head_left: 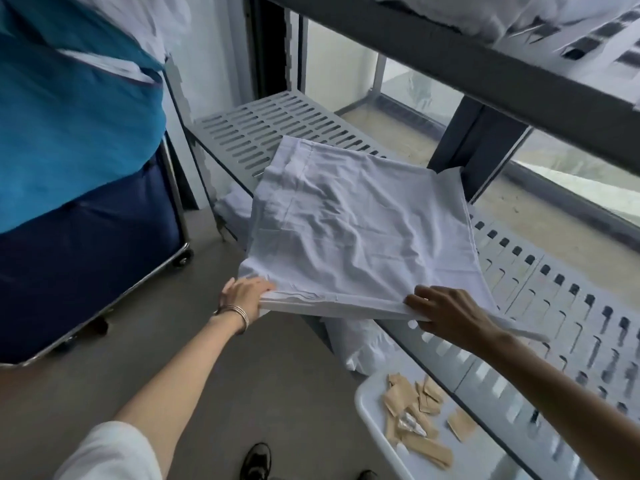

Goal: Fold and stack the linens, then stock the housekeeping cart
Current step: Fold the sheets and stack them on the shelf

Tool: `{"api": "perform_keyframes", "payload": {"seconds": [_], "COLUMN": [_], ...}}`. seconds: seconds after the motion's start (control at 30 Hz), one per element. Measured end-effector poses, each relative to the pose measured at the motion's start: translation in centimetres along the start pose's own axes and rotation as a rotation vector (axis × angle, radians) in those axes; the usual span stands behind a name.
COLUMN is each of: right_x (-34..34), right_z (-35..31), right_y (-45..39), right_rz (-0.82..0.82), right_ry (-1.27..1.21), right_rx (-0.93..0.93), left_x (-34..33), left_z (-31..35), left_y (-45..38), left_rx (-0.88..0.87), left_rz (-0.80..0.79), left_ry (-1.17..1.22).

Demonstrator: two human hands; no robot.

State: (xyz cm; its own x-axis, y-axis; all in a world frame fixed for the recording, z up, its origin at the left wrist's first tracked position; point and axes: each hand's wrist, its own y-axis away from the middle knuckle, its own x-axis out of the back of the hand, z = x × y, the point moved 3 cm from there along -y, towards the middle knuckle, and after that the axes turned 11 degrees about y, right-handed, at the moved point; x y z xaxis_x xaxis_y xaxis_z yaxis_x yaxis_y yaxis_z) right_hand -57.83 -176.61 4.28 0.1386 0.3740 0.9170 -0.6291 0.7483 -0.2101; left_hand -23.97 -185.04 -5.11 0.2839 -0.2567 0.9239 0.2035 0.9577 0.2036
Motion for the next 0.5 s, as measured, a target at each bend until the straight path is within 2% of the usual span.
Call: {"api": "perform_keyframes", "payload": {"seconds": [0.1, 0.17, 0.2, 0.27, 0.33, 0.4, 0.43, 0.5], "right_x": [1.2, 1.5, 1.7, 2.0, 2.2, 2.2, 2.2, 2.4], "right_z": [-1.9, -2.9, -3.3, -4.1, -5.0, -5.8, -6.3, -7.2], "right_y": [-0.3, -0.6, -0.8, -0.9, -0.5, -0.1, 0.0, 0.2], "right_rz": [-0.026, -0.055, -0.067, -0.081, -0.094, -0.121, -0.134, -0.153], "right_ry": [0.055, 0.096, 0.112, 0.147, 0.184, 0.204, 0.207, 0.192], "right_rx": [-0.124, -0.229, -0.282, -0.366, -0.431, -0.481, -0.493, -0.491], "left_x": [1.1, 1.5, 1.9, 2.5, 3.3, 4.1, 4.5, 6.0], "left_z": [-2.3, -3.5, -3.9, -4.6, -4.9, -5.8, -6.7, -8.6], "left_y": [0.1, 0.3, 0.2, -0.2, -0.2, 0.3, 0.3, 0.3], "left_rx": [0.157, 0.196, 0.175, 0.037, -0.251, -0.499, -0.565, -0.579], "left_rz": [0.03, 0.028, 0.034, 0.062, 0.255, 0.408, 0.446, 0.432], "left_ry": [0.358, 0.52, 0.529, 0.358, 0.056, -0.12, -0.161, -0.13]}}
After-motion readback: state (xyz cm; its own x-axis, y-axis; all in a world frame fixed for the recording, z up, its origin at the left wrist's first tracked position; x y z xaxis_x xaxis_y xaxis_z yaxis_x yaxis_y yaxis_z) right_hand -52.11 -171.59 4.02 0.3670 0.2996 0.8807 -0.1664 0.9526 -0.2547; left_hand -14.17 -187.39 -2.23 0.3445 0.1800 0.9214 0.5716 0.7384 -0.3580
